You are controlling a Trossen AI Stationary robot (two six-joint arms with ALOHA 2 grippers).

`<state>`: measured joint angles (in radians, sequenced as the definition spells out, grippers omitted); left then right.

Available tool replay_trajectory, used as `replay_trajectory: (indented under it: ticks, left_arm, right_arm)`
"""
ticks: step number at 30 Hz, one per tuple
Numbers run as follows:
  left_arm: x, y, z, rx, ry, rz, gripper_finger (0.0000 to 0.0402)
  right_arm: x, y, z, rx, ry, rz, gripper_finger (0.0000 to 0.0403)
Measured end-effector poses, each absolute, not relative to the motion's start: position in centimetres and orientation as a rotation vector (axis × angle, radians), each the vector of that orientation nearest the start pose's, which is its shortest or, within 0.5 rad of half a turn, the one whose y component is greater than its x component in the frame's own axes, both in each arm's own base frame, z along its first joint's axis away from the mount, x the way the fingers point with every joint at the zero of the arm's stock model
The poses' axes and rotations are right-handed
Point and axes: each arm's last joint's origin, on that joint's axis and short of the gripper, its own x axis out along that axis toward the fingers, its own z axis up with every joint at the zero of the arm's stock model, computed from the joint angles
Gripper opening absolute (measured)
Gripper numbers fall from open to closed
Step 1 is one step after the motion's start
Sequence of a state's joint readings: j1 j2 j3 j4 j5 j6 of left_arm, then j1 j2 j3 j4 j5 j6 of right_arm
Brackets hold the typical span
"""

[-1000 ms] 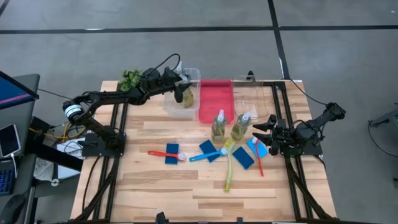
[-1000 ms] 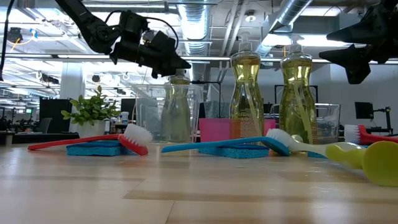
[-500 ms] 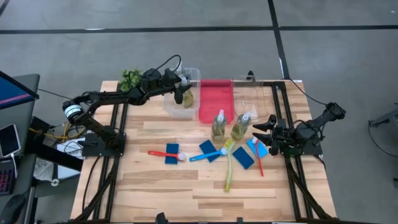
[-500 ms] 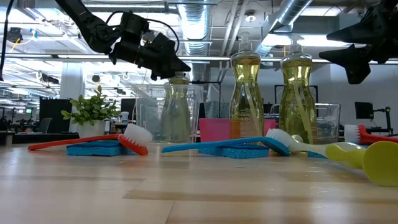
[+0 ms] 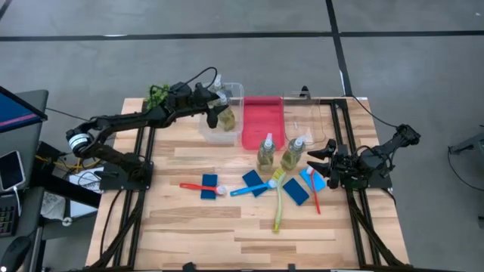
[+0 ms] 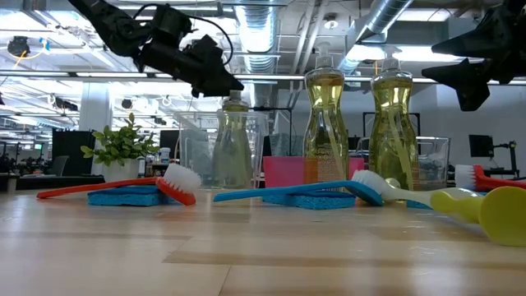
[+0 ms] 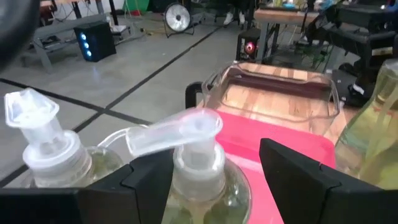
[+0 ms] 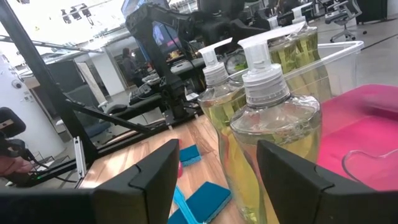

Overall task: Pick & Place Kitchen Sink Supplies
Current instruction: Put the yellow dish soap into the transparent container

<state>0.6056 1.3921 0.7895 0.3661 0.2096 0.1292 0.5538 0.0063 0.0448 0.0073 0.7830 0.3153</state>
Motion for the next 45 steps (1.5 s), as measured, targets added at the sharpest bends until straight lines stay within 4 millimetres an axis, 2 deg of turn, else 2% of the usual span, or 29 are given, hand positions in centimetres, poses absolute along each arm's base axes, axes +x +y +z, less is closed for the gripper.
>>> replay_trajectory:
  ticks: [7,22,28,34,39,45]
  left_arm:
    - [24.9,16.6,25.6,0.046,0.239,0.407,0.0236]
    - [24.5,16.4,25.0,0.041,0.336,0.404,0.0237]
    - [22.7,15.3,26.9,0.133,0.371,0.456,0.0232]
    - [21.1,14.2,28.8,0.148,0.329,0.488,0.0232]
    - [21.3,12.7,29.7,0.104,0.271,0.418,0.0231]
    - [22.7,10.0,29.8,0.041,0.223,0.154,0.0231]
  right_arm:
    - [8.4,2.8,17.9,0.342,-0.072,-0.222,0.0209]
    - [8.5,2.9,17.9,0.369,-0.071,-0.194,0.0209]
    - [8.5,2.9,17.9,0.369,-0.071,-0.193,0.0209]
    - [8.5,2.9,17.9,0.368,-0.07,-0.193,0.0209]
    - [8.5,2.9,17.9,0.367,-0.069,-0.194,0.0209]
    - [8.5,2.9,17.8,0.362,-0.068,-0.194,0.0209]
